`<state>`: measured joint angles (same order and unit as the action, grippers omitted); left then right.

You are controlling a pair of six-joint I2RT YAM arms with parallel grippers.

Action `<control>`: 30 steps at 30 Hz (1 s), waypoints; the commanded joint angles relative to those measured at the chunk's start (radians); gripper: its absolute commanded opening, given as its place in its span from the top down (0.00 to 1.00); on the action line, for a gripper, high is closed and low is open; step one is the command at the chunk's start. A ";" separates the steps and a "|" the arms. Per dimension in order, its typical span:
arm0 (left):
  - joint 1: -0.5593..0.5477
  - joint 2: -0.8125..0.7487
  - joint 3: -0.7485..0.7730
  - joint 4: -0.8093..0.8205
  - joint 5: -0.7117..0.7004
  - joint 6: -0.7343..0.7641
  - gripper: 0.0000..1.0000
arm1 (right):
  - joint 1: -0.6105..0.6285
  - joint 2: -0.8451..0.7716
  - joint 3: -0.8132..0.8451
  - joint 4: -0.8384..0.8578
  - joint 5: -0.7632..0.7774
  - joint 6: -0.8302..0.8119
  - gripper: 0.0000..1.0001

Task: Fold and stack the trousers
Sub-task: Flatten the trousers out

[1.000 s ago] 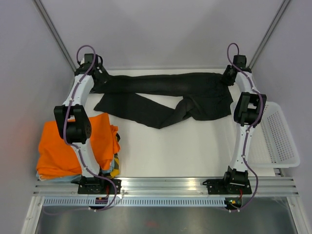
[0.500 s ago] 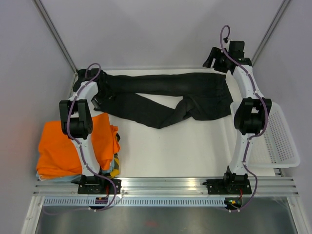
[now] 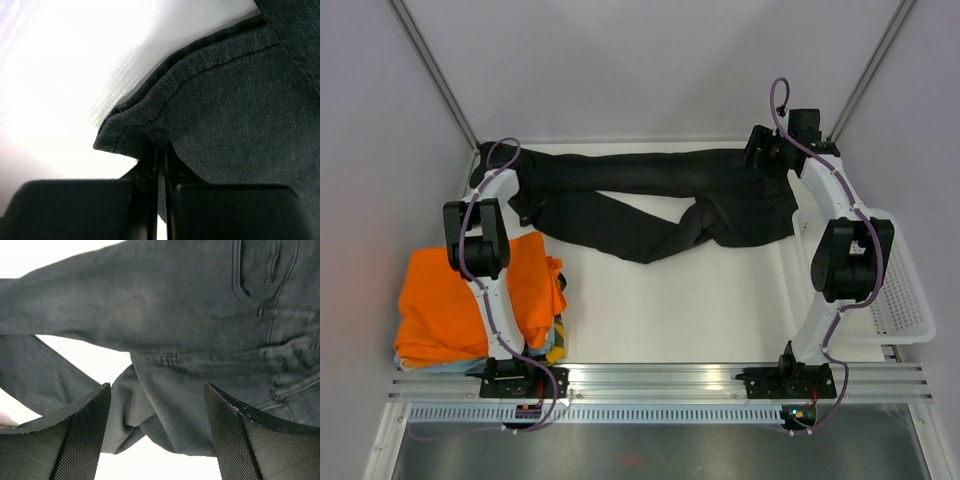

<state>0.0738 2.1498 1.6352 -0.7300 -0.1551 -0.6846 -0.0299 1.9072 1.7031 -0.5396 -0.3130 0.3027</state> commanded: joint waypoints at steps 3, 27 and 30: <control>0.017 -0.120 -0.017 -0.061 -0.110 -0.066 0.98 | 0.012 -0.065 -0.068 0.035 0.006 0.021 0.20; 0.124 -0.366 0.362 -0.587 -0.331 -0.181 0.98 | 0.071 -0.069 -0.210 0.073 -0.024 0.007 0.22; 0.135 -0.355 0.380 -0.670 -0.383 -0.136 0.98 | 0.084 -0.086 -0.233 0.072 0.000 -0.002 0.22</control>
<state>0.1871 1.7798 1.9713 -1.2106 -0.4503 -0.8398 0.0429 1.8889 1.4879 -0.4992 -0.3344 0.3180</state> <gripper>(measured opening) 0.042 0.785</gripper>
